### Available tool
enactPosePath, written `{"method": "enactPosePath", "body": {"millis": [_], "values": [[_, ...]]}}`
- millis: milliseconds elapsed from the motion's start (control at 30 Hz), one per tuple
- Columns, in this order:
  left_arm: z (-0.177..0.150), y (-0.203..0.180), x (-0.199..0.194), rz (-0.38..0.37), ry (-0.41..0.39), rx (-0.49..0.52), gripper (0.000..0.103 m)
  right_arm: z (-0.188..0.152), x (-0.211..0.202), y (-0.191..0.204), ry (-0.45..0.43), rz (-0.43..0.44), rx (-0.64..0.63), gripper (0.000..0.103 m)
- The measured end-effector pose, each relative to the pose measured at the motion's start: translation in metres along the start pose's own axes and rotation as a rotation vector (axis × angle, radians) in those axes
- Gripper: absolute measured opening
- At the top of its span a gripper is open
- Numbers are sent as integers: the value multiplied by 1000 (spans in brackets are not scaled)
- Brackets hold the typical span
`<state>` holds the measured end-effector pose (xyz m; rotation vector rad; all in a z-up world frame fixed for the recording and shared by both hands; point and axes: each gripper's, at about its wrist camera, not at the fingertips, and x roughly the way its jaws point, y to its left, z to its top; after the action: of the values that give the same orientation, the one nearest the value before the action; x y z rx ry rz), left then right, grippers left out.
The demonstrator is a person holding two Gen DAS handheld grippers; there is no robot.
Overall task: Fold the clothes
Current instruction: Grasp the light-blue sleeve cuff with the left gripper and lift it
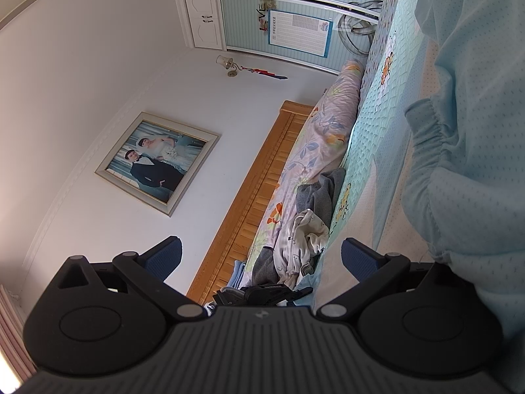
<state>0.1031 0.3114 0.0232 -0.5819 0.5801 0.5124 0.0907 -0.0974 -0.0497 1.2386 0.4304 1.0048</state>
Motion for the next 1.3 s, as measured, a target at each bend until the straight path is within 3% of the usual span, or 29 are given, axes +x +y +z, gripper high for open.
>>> {"method": "enactPosePath", "body": {"millis": [167, 400, 833, 1067, 1300], "values": [[-13, -34, -16, -22, -44, 151, 4, 0, -1, 0, -1, 0, 0, 103], [-36, -84, -38, 60, -116, 353, 4, 1, 1, -2, 0, 2, 3, 103], [-76, -154, -74, 130, -140, 597, 4, 2, 1, -4, -2, 2, 4, 103], [-89, -181, -91, 133, -177, 682, 4, 2, 2, -4, -2, 4, 8, 103], [-93, -190, -96, 125, -164, 701, 4, 3, 2, -4, -1, 1, 11, 103]]}}
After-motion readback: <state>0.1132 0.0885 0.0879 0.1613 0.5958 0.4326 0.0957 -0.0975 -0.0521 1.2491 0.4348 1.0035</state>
